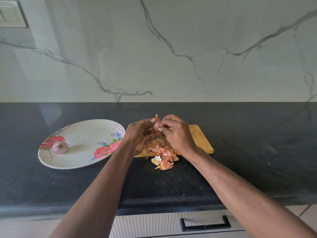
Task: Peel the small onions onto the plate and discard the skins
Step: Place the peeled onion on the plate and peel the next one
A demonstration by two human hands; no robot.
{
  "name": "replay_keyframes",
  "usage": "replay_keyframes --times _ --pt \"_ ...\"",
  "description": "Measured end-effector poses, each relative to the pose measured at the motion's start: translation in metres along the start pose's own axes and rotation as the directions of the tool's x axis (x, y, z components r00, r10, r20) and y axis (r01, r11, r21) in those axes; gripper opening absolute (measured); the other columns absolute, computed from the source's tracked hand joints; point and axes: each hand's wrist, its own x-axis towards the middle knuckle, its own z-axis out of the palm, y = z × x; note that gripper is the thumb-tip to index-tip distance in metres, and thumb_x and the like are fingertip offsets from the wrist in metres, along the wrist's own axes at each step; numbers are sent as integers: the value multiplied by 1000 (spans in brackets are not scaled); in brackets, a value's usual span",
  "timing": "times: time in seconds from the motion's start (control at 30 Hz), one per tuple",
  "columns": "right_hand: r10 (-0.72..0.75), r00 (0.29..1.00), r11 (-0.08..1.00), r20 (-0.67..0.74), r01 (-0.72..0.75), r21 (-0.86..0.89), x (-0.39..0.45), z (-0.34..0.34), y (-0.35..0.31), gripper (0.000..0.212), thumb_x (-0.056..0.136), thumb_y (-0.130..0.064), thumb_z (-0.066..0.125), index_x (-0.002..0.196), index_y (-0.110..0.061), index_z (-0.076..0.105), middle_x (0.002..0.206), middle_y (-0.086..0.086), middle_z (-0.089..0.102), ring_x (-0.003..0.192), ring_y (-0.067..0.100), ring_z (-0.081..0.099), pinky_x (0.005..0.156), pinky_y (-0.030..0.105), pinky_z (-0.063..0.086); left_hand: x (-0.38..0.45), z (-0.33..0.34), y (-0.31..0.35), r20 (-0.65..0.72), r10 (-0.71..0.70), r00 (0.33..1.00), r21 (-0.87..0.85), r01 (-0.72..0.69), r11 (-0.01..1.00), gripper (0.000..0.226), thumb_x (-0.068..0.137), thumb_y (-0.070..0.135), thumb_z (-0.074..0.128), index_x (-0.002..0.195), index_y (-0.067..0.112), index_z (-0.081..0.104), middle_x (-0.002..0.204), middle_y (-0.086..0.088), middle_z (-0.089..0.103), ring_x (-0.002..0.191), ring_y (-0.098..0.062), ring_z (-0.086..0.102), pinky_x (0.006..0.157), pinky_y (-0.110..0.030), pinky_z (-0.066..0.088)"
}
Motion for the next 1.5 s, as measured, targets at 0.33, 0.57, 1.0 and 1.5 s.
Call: replay_keyframes --times 0.33,0.57,1.0,1.5 --pt "95 995 993 10 -95 76 3 -5 -2 15 87 -3 73 99 -12 78 99 -2 68 89 4 63 74 15 54 3 0 -1 5 -20 1000 12 20 1000 8 90 -2 66 93 -6 72 94 -21 74 84 -32 73 81 -45 62" --pt "79 997 996 20 -80 34 4 -4 -1 9 89 1 70 88 -6 74 92 -1 65 84 -2 59 71 9 47 4 1 -1 9 -30 1000 34 30 999 10 90 0 66 95 -6 72 97 -22 73 89 -34 72 84 -47 61" --pt "-7 999 1000 44 6 7 4 1 -1 11 94 4 59 93 -6 63 96 1 60 87 4 55 73 27 50 5 -3 1 6 -68 998 -29 69 997 15 91 3 66 102 -6 70 100 -25 72 84 -31 71 79 -37 63" --pt "42 998 999 45 -42 0 3 0 -4 10 99 -1 55 104 -5 62 102 2 64 91 7 57 77 32 51 1 -4 4 46 -86 995 -141 92 986 15 99 7 56 107 -4 64 97 -24 72 85 -32 72 79 -36 63"
